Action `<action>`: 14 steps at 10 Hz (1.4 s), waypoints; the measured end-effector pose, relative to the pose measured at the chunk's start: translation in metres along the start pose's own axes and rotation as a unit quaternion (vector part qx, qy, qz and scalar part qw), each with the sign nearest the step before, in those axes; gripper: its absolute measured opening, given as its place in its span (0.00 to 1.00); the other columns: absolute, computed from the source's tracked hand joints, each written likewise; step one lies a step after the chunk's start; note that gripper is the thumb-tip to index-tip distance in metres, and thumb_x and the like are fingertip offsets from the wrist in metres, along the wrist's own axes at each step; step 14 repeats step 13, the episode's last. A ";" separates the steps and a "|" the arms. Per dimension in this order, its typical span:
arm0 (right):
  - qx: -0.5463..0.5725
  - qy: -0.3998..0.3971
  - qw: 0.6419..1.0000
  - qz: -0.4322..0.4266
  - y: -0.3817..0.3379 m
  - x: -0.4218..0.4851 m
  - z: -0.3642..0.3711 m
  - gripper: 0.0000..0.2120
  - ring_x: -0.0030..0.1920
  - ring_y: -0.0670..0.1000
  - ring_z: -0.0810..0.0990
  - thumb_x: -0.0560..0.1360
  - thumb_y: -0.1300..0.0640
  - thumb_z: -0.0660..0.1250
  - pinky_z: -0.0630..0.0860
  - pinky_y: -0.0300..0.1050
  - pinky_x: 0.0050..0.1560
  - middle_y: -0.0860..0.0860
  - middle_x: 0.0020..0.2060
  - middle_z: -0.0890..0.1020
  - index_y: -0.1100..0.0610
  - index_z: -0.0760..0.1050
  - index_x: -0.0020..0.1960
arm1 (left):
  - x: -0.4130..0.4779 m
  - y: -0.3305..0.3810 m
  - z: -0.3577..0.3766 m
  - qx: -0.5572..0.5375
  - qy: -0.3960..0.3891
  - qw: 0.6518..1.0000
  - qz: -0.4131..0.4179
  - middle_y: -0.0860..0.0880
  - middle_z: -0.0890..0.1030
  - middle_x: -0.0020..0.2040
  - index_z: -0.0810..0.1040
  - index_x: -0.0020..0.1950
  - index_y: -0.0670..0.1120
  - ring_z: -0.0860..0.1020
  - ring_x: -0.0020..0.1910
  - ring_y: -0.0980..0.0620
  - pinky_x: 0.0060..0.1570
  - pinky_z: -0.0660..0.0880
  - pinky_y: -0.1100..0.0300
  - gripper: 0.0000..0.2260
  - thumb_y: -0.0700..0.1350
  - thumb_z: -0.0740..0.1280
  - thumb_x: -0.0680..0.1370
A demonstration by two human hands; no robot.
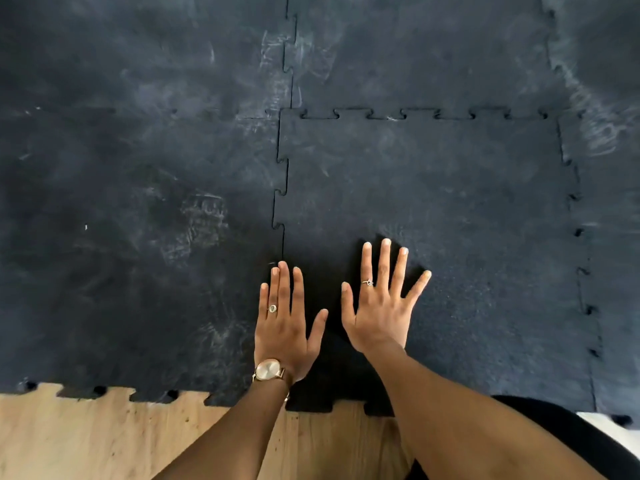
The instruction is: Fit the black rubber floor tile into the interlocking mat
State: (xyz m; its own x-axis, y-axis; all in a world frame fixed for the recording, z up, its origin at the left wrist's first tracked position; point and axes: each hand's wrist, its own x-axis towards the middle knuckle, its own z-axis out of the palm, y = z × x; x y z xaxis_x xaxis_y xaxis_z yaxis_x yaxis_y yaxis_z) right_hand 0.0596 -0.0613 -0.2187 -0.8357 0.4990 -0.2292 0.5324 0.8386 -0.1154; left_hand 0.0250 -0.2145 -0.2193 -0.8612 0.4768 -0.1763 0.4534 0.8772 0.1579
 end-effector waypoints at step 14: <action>-0.066 -0.143 0.966 -0.204 0.053 -0.002 -0.085 0.30 0.78 0.55 0.42 0.83 0.45 0.44 0.44 0.58 0.77 0.51 0.79 0.40 0.57 0.39 0.79 | 0.005 0.024 -0.067 0.125 -0.184 0.975 0.012 0.40 0.44 0.80 0.39 0.78 0.38 0.47 0.79 0.42 0.77 0.47 0.50 0.33 0.58 0.46 0.83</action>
